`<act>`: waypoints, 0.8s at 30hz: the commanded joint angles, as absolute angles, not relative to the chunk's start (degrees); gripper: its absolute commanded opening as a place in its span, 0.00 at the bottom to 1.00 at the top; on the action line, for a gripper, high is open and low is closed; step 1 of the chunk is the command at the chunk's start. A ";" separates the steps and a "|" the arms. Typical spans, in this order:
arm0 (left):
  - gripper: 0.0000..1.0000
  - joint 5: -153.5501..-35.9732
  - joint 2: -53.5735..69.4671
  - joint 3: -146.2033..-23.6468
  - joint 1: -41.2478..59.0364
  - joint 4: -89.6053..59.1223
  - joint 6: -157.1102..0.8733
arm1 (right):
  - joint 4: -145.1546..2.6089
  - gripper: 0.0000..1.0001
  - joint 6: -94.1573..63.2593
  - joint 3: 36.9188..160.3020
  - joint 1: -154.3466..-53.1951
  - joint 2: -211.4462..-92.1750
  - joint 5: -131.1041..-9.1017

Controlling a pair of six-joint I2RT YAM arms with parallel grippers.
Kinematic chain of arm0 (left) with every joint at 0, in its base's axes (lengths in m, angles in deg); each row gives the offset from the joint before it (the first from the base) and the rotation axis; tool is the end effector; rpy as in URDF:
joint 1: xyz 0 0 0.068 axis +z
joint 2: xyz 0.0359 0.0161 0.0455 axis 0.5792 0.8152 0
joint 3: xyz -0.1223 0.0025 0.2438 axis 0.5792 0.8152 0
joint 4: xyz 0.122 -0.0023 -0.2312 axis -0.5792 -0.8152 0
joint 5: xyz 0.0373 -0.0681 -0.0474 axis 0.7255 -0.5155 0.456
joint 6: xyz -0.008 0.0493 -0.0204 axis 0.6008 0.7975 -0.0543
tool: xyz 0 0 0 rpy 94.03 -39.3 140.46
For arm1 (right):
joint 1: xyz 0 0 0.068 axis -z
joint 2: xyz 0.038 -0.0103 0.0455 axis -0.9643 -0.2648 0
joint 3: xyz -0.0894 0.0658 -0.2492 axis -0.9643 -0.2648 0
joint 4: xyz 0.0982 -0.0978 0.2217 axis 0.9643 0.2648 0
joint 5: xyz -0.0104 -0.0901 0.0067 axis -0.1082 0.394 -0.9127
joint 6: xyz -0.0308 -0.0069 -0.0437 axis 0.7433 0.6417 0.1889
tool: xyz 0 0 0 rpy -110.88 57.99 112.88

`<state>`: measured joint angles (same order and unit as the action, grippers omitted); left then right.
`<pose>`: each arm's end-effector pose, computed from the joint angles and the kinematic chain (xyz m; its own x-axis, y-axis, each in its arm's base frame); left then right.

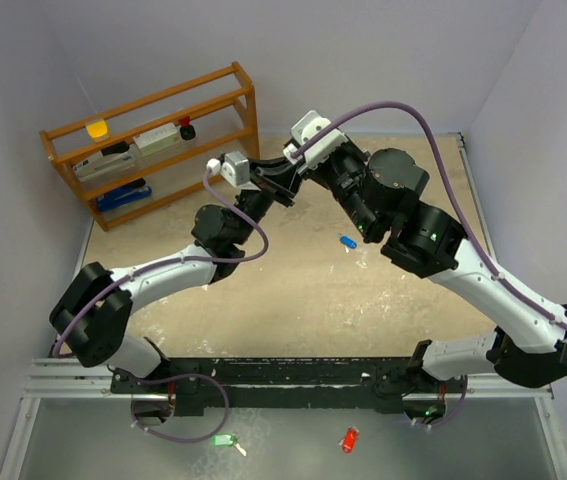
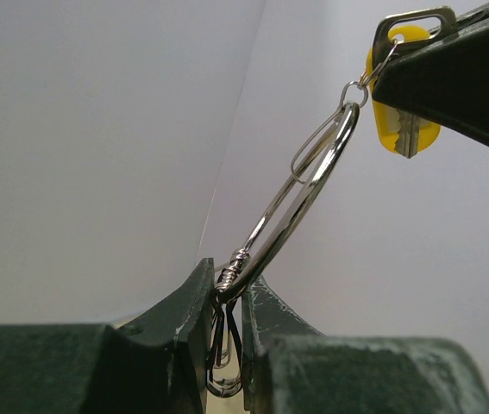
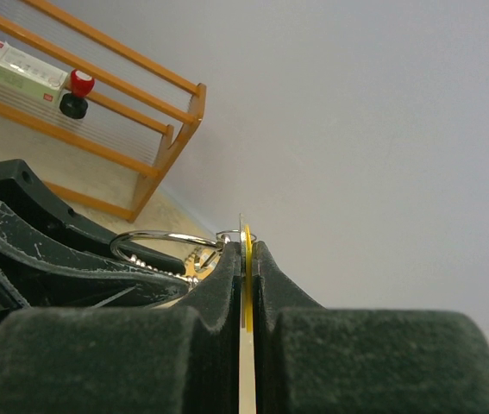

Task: Remove the keys from the keyring

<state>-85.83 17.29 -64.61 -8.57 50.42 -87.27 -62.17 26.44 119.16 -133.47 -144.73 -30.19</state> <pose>0.2336 -0.2247 0.3564 0.1416 -0.6282 -0.7650 0.7885 0.5388 -0.2965 0.1472 0.2068 0.5378 0.3522 -0.3565 -0.8654 -0.3069 0.8295 -0.4666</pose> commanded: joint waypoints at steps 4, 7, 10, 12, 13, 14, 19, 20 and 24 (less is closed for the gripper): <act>0.00 -81.54 24.27 -59.76 -8.31 50.01 -91.01 | -75.39 0.00 29.62 122.64 -133.71 -143.63 -30.80; 0.00 -81.21 26.75 -57.80 -8.33 52.01 -92.88 | -76.58 0.00 30.27 122.96 -133.71 -143.34 -30.69; 0.00 -80.47 28.60 -55.32 -8.35 53.68 -94.40 | -77.45 0.00 31.02 123.47 -133.71 -143.12 -30.31; 0.00 -80.08 29.29 -53.65 -8.27 54.30 -95.23 | -78.12 0.00 31.26 123.75 -133.71 -142.95 -30.29; 0.00 -79.85 29.45 -52.85 -8.24 54.41 -95.38 | -78.51 0.00 31.45 123.83 -133.68 -142.76 -30.29; 0.00 -79.34 29.52 -52.04 -8.22 54.58 -95.93 | -78.77 0.00 31.63 123.88 -133.70 -142.64 -30.44; 0.00 -77.81 29.49 -47.12 -7.42 56.43 -98.22 | -80.18 0.00 33.08 124.18 -133.71 -142.49 -30.03; 0.00 -77.20 29.34 -45.95 -7.22 56.66 -98.57 | -80.22 0.00 33.11 124.21 -133.71 -142.39 -30.03; 0.00 -76.54 28.73 -40.40 -5.19 59.58 -102.21 | -80.45 0.00 33.17 124.02 -133.71 -141.58 -30.12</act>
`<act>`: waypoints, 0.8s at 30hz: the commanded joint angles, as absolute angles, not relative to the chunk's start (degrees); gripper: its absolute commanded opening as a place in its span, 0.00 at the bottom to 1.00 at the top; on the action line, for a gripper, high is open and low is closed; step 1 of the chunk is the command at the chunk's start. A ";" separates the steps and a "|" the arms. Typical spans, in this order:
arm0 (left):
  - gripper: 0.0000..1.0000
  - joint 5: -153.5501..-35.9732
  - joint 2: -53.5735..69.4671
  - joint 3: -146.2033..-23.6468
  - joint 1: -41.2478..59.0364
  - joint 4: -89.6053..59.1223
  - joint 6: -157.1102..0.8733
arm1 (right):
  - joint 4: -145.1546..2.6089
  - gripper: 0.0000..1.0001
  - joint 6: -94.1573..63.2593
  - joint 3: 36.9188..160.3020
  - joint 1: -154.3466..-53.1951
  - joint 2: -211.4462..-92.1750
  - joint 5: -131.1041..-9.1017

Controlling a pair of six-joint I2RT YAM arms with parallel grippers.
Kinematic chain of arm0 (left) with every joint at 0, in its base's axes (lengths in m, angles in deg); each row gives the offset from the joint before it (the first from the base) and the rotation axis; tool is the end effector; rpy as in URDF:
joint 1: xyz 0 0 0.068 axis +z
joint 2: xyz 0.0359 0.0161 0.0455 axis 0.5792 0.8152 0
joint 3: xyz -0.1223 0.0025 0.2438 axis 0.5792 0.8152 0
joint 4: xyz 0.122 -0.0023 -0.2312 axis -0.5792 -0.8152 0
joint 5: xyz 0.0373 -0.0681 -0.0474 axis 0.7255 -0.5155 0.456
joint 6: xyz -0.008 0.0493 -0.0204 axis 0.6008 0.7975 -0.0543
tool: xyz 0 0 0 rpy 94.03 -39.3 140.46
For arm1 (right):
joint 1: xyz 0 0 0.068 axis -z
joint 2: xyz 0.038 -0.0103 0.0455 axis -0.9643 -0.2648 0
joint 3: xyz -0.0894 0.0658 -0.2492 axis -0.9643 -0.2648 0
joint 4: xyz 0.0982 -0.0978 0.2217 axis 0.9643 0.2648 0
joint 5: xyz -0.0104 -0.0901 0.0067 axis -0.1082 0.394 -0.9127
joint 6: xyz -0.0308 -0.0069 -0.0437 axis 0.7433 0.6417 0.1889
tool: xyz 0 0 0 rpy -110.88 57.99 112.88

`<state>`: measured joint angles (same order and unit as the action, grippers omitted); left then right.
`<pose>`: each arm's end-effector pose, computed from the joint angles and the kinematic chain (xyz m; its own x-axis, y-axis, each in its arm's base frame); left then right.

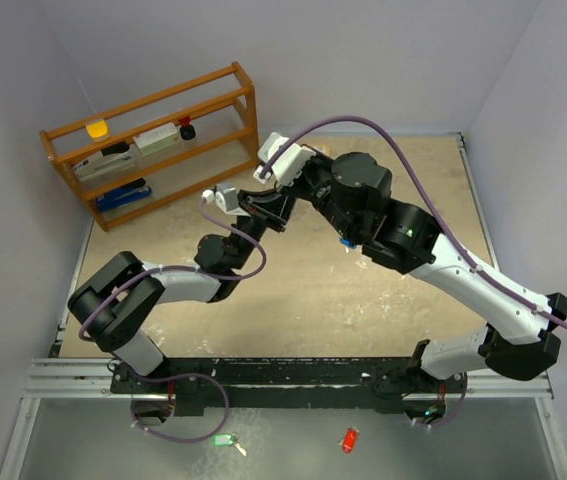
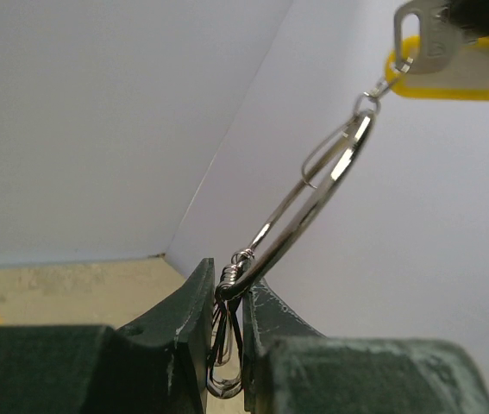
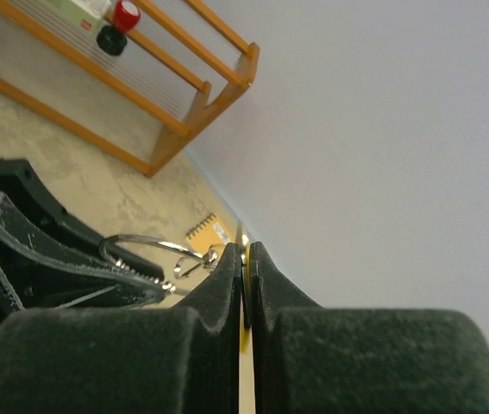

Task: Remove the keys from the keyring

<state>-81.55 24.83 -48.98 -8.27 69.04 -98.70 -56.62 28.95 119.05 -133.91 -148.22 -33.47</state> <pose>0.2275 -0.2129 0.2628 -0.0283 -0.7060 -0.7076 0.7312 0.4681 -0.4963 0.1583 0.2327 0.5123 0.3313 -0.4868 -0.8083 -0.3817 0.7143 -0.5866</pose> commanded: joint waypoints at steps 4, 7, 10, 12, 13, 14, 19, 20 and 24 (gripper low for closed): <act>0.00 -76.58 26.00 -37.23 -3.72 61.02 -102.76 | -79.88 0.00 32.23 123.35 -133.71 -140.97 -30.35; 0.00 -76.43 22.55 -37.17 -3.70 58.39 -100.66 | -79.58 0.00 31.84 122.89 -133.72 -140.91 -30.47; 0.00 -75.31 17.86 -37.07 -3.72 55.75 -97.70 | -78.61 0.00 31.33 122.85 -133.71 -141.03 -30.71; 0.00 -74.98 14.23 -37.80 -3.79 51.80 -94.44 | -77.94 0.00 30.69 122.59 -133.71 -140.81 -30.96; 0.00 -75.03 12.24 -38.56 -3.80 49.39 -91.85 | -77.83 0.00 30.50 122.19 -133.71 -140.64 -31.04; 0.00 -75.33 10.45 -39.44 -3.81 46.71 -89.72 | -77.83 0.00 30.07 121.66 -133.71 -140.46 -31.08; 0.00 -78.79 2.38 -46.49 -3.76 30.02 -79.87 | -77.79 0.00 28.29 117.73 -133.71 -139.98 -29.98; 0.00 -78.92 1.07 -48.48 -3.80 25.93 -78.96 | -77.65 0.00 27.96 117.05 -133.71 -140.04 -29.31; 0.00 -80.42 -4.74 -57.46 -3.63 13.07 -82.24 | -78.14 0.01 26.24 112.99 -133.71 -139.73 -25.74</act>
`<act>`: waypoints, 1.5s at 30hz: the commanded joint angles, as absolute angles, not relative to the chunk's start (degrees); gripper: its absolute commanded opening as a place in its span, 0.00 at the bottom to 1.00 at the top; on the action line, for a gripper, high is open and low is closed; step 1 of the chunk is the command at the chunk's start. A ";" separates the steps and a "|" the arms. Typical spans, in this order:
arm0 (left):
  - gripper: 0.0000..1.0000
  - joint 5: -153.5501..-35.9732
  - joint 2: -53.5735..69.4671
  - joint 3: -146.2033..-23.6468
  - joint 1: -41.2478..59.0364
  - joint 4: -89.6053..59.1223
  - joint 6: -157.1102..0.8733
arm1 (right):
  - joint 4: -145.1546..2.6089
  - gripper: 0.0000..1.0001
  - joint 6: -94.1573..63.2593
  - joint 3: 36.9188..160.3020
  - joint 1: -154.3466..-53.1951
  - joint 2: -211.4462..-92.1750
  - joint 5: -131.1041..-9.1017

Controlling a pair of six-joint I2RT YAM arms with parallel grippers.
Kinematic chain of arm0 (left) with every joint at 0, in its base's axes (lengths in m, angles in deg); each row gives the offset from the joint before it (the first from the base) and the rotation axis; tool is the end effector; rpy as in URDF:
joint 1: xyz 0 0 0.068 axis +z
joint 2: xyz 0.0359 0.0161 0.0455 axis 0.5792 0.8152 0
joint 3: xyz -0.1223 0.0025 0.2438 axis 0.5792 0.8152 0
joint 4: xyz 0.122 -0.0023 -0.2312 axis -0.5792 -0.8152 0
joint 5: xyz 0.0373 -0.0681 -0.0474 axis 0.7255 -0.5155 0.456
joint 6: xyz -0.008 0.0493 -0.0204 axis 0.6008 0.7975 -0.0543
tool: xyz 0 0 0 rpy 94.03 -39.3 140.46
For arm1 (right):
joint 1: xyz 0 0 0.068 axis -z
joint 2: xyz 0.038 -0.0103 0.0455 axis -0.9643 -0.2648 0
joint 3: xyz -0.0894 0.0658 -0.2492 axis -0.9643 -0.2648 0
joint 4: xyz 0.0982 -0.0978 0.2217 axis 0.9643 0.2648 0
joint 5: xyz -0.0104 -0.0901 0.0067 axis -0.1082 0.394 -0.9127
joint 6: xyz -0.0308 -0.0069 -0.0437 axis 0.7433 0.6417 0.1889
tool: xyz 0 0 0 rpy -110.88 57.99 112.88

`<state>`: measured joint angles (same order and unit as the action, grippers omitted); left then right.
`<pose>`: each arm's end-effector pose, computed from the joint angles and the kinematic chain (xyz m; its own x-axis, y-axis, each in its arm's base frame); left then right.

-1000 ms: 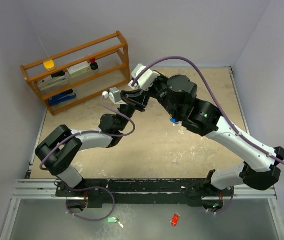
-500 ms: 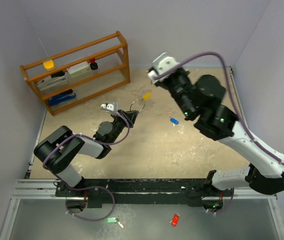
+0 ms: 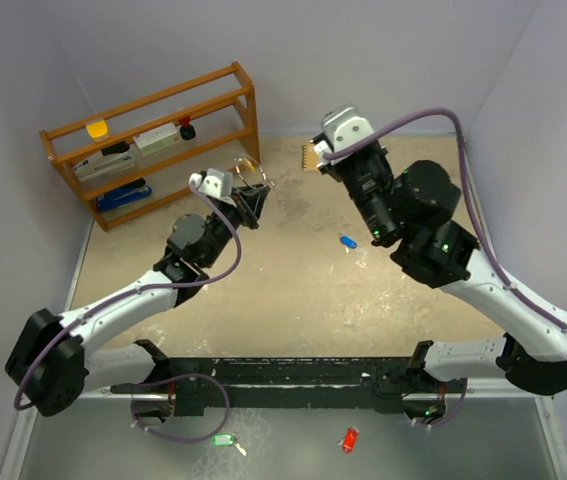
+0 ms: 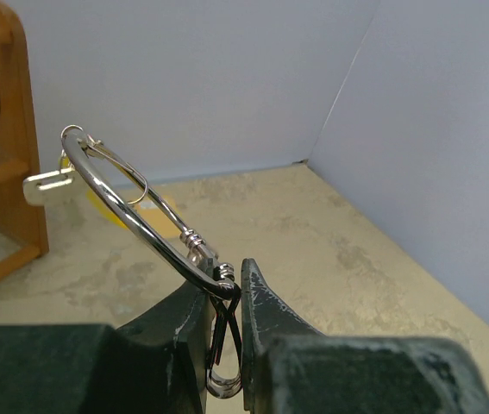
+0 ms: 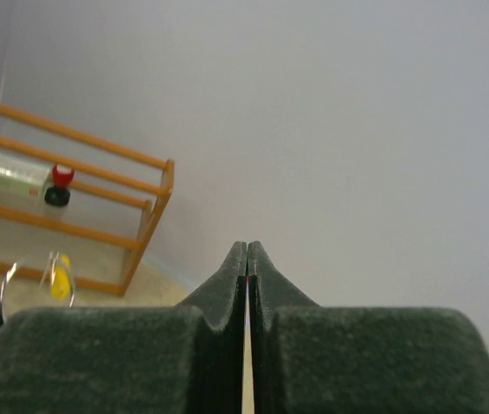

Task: Remove the keys from the keyring

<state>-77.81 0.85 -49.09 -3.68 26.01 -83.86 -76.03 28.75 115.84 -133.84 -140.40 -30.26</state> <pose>0.2123 -0.1654 0.3016 -0.0050 -0.3749 -0.9270 0.5308 0.7847 -0.3202 0.1301 0.1813 0.5605 0.4811 -0.1964 -0.8544 -0.2420 0.9070 -0.3448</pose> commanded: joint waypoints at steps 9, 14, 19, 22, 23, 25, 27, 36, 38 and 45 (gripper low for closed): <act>0.00 -88.83 -4.80 -79.06 -0.53 -2.50 -94.59 | -82.93 0.50 17.90 94.11 -133.71 -131.89 -25.47; 0.00 -104.25 0.56 -89.23 4.09 -3.01 -106.74 | -86.79 0.62 16.63 86.12 -133.71 -126.52 -25.97; 0.00 -115.21 4.86 -87.95 4.93 10.48 -122.48 | -90.95 0.78 16.22 79.92 -133.62 -119.54 -32.25; 0.00 -118.83 7.78 -85.32 5.33 23.13 -132.39 | -91.07 0.83 16.31 79.29 -133.62 -117.69 -34.69; 0.00 -119.08 8.39 -85.21 5.33 24.24 -133.31 | -90.43 0.85 16.31 79.87 -133.62 -117.71 -34.91; 0.00 -118.61 7.94 -84.97 5.23 23.79 -132.72 | -89.44 0.88 16.41 81.08 -133.62 -118.22 -35.04; 0.00 -117.88 6.50 -84.67 5.17 21.18 -130.09 | -89.37 0.89 16.79 81.81 -133.62 -118.66 -34.90; 0.00 -113.90 -2.26 -86.70 4.52 -6.80 -106.51 | -91.84 0.90 20.43 87.09 -133.62 -122.65 -34.04; 0.00 -109.80 -4.36 -86.69 3.15 -15.15 -97.46 | -91.96 0.90 21.10 89.28 -133.62 -124.39 -32.58; 0.00 -95.80 -14.17 -76.43 -2.43 -24.64 -76.61 | -90.32 0.90 19.97 96.42 -133.62 -127.85 -33.97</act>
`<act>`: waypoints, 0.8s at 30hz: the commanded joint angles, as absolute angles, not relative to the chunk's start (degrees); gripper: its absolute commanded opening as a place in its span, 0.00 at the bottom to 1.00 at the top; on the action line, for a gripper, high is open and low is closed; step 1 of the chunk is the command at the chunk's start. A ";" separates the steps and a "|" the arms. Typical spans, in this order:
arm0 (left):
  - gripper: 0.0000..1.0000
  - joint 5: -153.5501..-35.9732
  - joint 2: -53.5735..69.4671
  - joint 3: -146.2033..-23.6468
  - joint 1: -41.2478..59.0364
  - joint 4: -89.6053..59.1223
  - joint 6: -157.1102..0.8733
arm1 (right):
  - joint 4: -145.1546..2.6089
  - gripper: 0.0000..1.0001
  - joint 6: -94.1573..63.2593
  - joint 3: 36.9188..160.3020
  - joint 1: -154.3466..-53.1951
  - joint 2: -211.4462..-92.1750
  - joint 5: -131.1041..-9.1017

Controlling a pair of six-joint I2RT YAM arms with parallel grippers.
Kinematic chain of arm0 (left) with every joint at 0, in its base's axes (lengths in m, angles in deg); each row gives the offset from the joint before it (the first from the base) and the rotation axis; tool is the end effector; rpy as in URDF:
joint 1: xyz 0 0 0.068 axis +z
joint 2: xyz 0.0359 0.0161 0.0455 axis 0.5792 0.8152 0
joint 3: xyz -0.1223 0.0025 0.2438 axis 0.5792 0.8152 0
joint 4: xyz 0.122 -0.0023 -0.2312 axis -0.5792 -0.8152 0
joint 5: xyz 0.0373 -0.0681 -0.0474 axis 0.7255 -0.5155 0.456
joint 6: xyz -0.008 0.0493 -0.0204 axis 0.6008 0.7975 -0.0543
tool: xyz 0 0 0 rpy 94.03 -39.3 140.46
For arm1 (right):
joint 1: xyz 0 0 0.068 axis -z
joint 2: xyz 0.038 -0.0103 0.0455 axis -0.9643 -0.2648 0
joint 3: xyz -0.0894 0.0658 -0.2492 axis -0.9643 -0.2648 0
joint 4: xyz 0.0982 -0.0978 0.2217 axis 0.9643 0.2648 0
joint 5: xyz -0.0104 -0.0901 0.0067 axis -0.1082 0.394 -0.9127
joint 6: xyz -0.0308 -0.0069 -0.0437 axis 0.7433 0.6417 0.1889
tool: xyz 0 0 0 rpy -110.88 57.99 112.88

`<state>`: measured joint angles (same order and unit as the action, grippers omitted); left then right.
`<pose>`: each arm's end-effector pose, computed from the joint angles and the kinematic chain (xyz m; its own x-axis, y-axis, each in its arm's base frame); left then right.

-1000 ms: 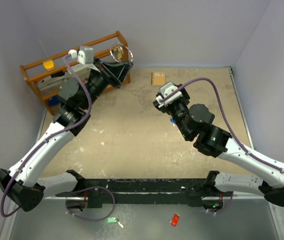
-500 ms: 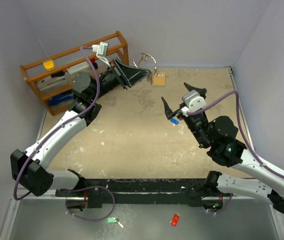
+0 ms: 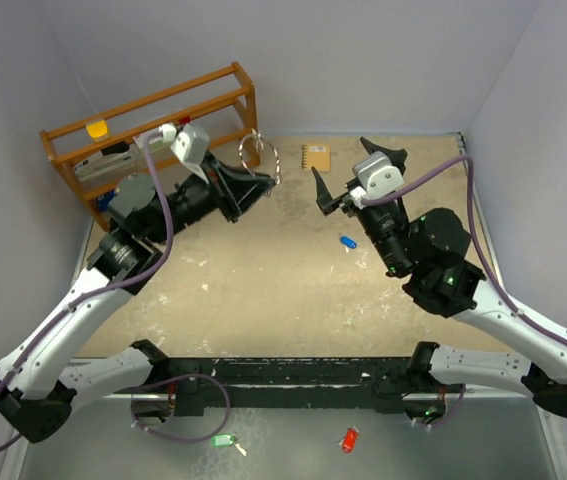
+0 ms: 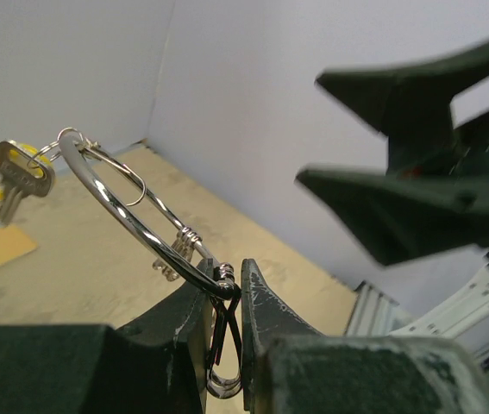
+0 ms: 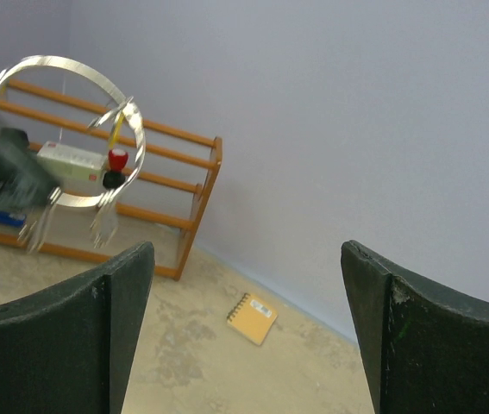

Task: Remove the keys from the keyring

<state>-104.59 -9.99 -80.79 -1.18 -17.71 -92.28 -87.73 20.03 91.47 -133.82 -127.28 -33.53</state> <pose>0.1653 -0.1364 0.4591 -0.2245 -0.3474 -0.9104 0.7931 0.4777 -0.3778 0.1145 0.1585 0.4922 0.4650 -0.0400 -0.8844 -0.3524 0.9081 -0.2263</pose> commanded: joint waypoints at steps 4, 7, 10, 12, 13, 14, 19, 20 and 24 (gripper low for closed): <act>0.00 -95.70 -17.08 -70.56 -2.52 -21.68 -73.03 | -87.01 0.90 18.58 100.43 -133.62 -130.14 -35.59; 0.00 -98.70 -18.38 -69.02 -2.55 -19.79 -70.99 | -82.60 0.89 16.73 103.19 -133.62 -131.93 -37.26; 0.00 -102.45 -18.79 -68.65 -2.57 -19.88 -68.49 | -77.33 0.89 13.97 105.22 -133.62 -133.53 -39.84; 0.00 -104.39 -19.13 -68.28 -2.57 -19.54 -67.08 | -73.96 0.88 12.85 105.90 -133.62 -134.43 -40.94; 0.00 -105.08 -19.26 -68.15 -2.57 -19.39 -66.63 | -72.50 0.87 12.43 105.87 -133.62 -134.78 -41.13; 0.00 -105.78 -19.29 -68.25 -2.53 -19.23 -66.32 | -71.29 0.87 11.92 105.78 -133.62 -135.00 -41.33; 0.00 -111.22 -18.15 -68.94 -2.51 -16.51 -67.23 | -69.98 0.86 9.89 101.95 -133.62 -134.42 -42.95; 0.00 -112.69 -17.59 -69.23 -2.57 -15.97 -67.77 | -69.79 0.86 9.59 101.75 -133.62 -134.63 -44.01; 0.00 -118.74 -15.72 -69.31 -2.52 -11.24 -71.59 | -69.29 0.86 9.34 101.67 -133.62 -135.71 -45.94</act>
